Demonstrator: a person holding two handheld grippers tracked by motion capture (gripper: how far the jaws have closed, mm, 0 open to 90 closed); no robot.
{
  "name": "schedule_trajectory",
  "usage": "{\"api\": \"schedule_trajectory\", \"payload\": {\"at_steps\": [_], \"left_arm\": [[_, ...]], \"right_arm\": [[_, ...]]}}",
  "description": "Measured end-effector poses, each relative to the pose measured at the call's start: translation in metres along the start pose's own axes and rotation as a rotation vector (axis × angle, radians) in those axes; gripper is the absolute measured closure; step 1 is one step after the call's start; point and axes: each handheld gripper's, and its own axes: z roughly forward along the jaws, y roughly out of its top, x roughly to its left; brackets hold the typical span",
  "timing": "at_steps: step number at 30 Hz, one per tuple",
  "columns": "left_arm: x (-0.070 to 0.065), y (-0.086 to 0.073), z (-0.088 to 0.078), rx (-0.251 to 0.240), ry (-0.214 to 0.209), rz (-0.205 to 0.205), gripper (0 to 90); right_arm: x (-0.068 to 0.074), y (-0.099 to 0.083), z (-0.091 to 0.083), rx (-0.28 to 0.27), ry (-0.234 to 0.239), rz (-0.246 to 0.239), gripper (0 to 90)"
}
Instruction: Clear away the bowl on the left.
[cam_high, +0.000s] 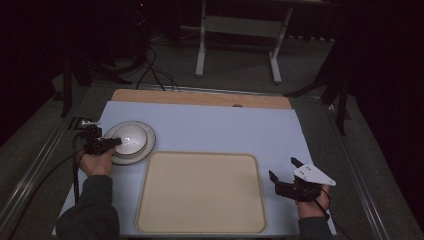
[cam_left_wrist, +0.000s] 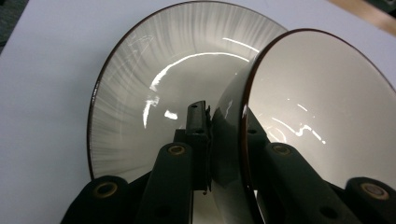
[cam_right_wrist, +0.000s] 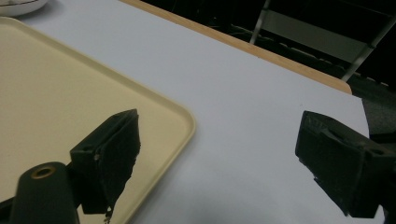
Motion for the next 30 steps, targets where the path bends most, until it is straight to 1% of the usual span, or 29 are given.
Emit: {"api": "schedule_trajectory", "payload": {"at_steps": [3, 8, 12, 14, 17, 21, 24, 27, 30], "left_arm": [[-0.001, 0.0, -0.001, -0.005, 0.001, 0.013, 80.4], [0.0, -0.002, -0.003, -0.013, 0.003, 0.007, 80.6], [0.0, -0.003, -0.006, -0.026, -0.011, 0.006, 80.6], [0.001, -0.003, -0.007, -0.028, -0.011, 0.007, 80.6], [0.001, -0.002, -0.012, -0.045, -0.02, -0.004, 80.5], [0.001, -0.003, -0.018, -0.065, -0.028, -0.001, 80.5], [0.0, -0.005, -0.023, -0.093, -0.036, -0.004, 80.5], [0.0, -0.007, -0.026, -0.107, -0.047, -0.001, 80.5], [-0.002, -0.008, -0.029, -0.117, -0.047, 0.006, 80.4]], "right_arm": [[0.0, 0.0, 0.0, 0.0, 0.0, 0.001, 13.4], [0.0, 0.0, 0.0, -0.001, 0.0, 0.001, 13.4], [0.0, 0.0, 0.0, -0.001, -0.001, 0.002, 13.4], [0.0, 0.0, 0.0, -0.001, -0.001, 0.002, 13.4], [0.0, 0.0, 0.0, -0.002, -0.002, 0.001, 13.4], [0.0, 0.0, 0.0, -0.003, -0.004, 0.002, 13.4], [-0.001, 0.0, -0.001, -0.004, -0.004, 0.002, 13.4], [-0.001, 0.0, -0.001, -0.004, -0.005, 0.002, 13.4], [-0.001, 0.0, -0.001, -0.006, -0.007, 0.006, 13.4]]}}
